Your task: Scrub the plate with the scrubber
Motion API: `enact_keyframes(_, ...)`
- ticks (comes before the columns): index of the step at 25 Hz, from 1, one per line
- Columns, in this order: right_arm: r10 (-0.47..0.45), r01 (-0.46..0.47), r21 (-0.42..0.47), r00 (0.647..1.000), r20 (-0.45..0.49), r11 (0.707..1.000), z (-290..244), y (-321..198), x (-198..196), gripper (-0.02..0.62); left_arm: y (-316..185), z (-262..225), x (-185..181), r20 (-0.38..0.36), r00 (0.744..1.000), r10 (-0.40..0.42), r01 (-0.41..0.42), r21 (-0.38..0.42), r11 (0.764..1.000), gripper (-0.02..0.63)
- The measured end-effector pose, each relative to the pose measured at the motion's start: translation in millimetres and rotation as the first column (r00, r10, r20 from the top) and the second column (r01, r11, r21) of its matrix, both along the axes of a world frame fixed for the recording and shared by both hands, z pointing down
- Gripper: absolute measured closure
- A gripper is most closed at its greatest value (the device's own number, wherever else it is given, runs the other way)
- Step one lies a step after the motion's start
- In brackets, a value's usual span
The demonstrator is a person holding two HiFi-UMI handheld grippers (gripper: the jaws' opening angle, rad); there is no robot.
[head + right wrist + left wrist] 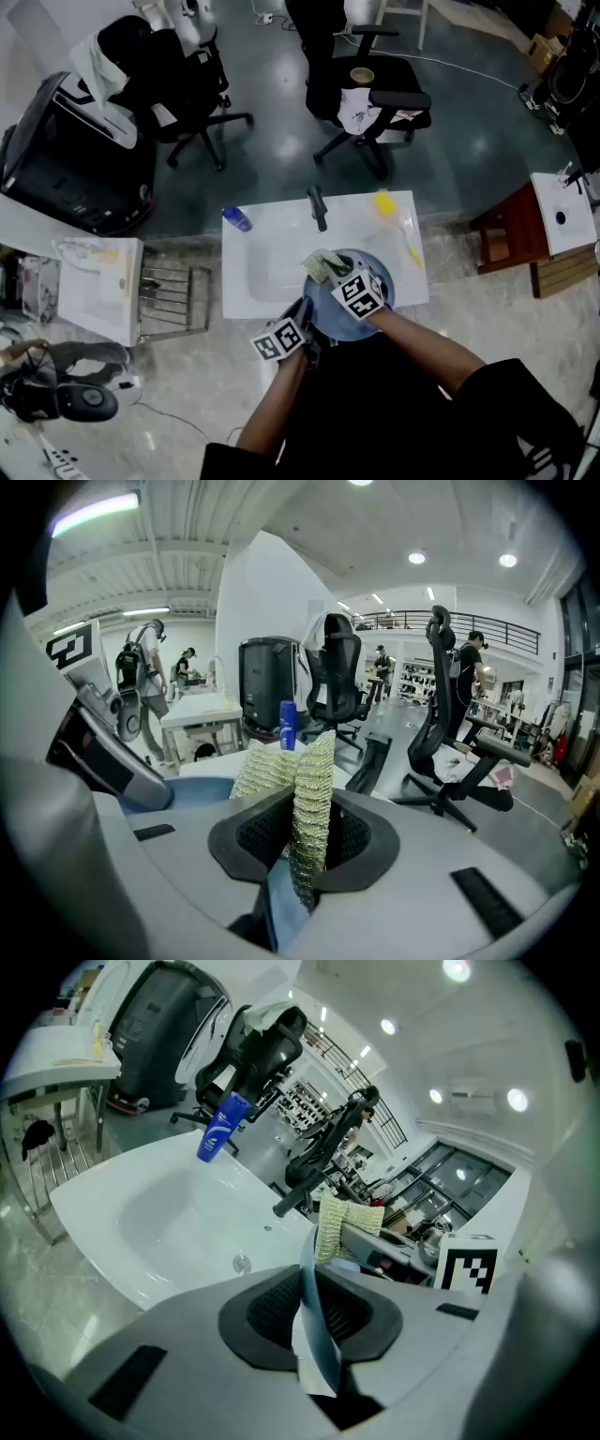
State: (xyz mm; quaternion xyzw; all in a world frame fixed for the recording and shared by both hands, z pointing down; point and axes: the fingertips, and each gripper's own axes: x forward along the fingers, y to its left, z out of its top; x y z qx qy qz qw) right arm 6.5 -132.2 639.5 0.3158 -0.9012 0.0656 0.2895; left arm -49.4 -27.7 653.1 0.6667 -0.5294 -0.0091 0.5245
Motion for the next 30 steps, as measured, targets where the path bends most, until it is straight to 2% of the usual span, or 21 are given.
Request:
enact_keyframes(13,0.102,-0.101,0.024,0.992,-0.068,0.995,1.0,-17.8,61.6,0.535,1.1,-0.8,25.9,-0.019,1.0,0.021,-0.021,0.015,1.0,0.56)
enact_keyframes(30,0.162,-0.158,0.035,0.973,-0.162,0.987,6.9,-21.0,120.7,0.535,-1.3,-0.6,38.8,-0.053,0.998,0.023,-0.022,0.019,1.0,0.554)
